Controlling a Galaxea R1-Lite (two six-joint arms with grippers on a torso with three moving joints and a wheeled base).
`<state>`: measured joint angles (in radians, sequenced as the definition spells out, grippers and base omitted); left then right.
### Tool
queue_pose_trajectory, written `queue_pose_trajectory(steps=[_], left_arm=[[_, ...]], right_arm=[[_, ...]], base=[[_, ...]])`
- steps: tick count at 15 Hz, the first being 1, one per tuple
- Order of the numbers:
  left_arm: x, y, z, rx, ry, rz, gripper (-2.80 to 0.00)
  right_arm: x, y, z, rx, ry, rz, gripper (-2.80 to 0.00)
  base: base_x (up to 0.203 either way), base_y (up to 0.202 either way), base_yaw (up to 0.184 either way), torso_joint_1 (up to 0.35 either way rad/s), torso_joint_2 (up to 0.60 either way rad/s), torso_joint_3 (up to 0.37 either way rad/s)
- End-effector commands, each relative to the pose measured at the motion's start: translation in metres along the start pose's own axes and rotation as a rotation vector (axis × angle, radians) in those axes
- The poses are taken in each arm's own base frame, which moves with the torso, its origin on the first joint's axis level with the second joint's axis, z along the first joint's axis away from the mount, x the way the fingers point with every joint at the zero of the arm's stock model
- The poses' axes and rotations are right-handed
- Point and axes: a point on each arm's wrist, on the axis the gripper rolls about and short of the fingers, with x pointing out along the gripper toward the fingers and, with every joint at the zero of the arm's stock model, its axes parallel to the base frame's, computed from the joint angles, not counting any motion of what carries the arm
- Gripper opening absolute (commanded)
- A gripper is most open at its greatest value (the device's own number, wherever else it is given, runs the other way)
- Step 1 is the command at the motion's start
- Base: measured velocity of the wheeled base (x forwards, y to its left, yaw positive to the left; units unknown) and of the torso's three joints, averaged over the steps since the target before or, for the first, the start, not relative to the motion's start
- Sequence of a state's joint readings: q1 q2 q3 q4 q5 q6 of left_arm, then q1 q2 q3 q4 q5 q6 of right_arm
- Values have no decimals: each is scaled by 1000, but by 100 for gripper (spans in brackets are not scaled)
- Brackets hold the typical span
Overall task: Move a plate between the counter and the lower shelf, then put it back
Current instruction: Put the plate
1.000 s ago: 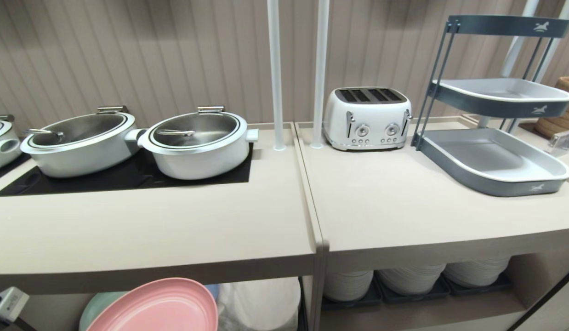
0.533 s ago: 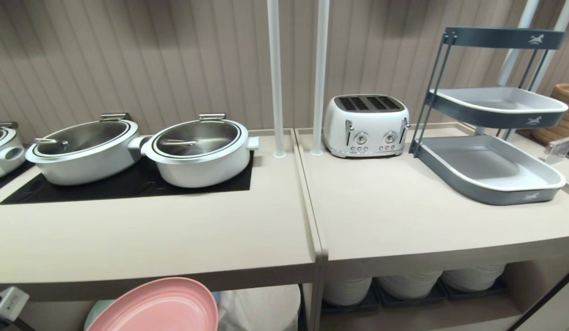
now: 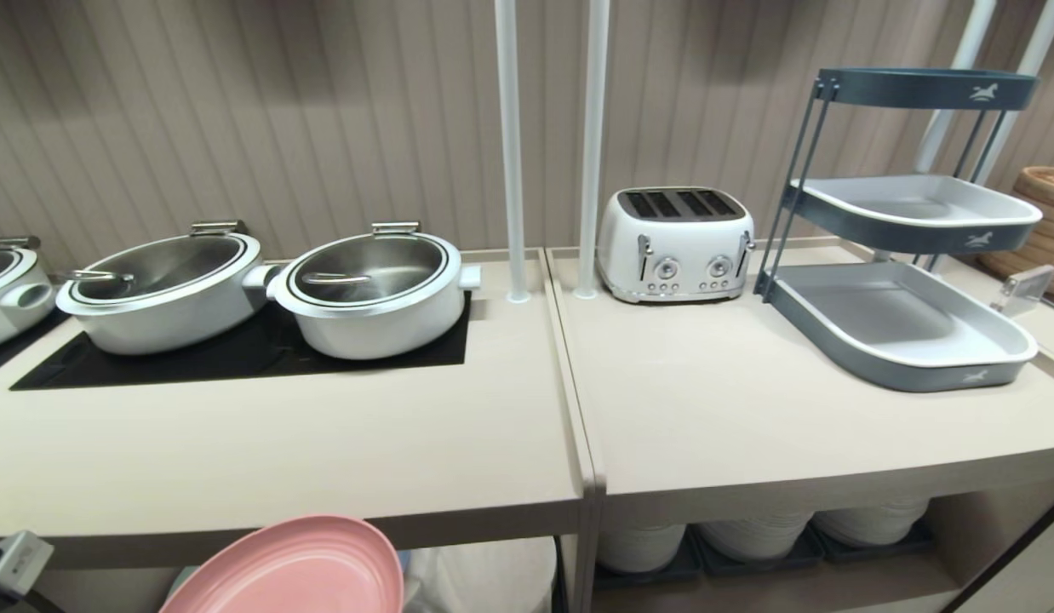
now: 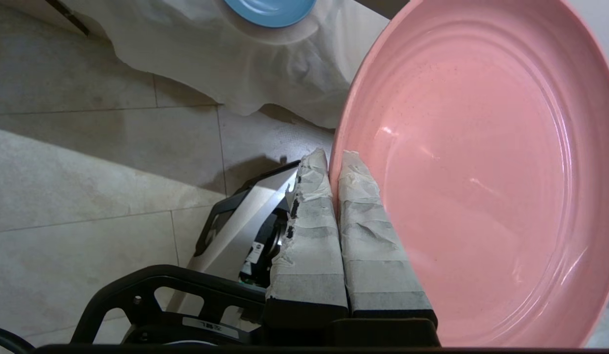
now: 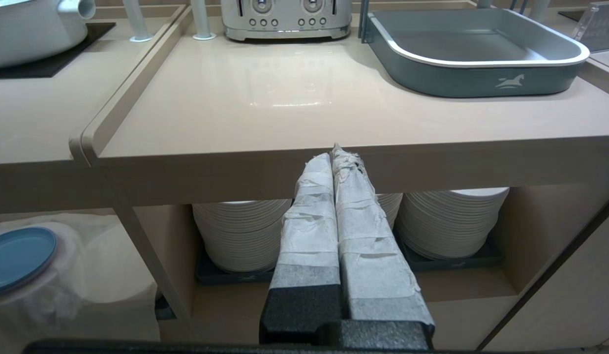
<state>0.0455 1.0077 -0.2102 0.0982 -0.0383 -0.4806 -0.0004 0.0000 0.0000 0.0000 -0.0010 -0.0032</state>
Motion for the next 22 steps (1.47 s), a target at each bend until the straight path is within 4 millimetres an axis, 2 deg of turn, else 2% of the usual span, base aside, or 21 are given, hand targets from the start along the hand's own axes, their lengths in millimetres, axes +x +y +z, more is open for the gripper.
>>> queue_pose_trajectory(steps=[1,22], left_arm=[[0,0,0,-3,1,1,-280],[3,-1,3,-2,-15,-2,-280]], right_arm=[[0,0,0,1,0,0,-280],[0,0,0,2,0,0,-280]], base=[[0,0,0,0,0,0],[0,0,0,0,0,0]])
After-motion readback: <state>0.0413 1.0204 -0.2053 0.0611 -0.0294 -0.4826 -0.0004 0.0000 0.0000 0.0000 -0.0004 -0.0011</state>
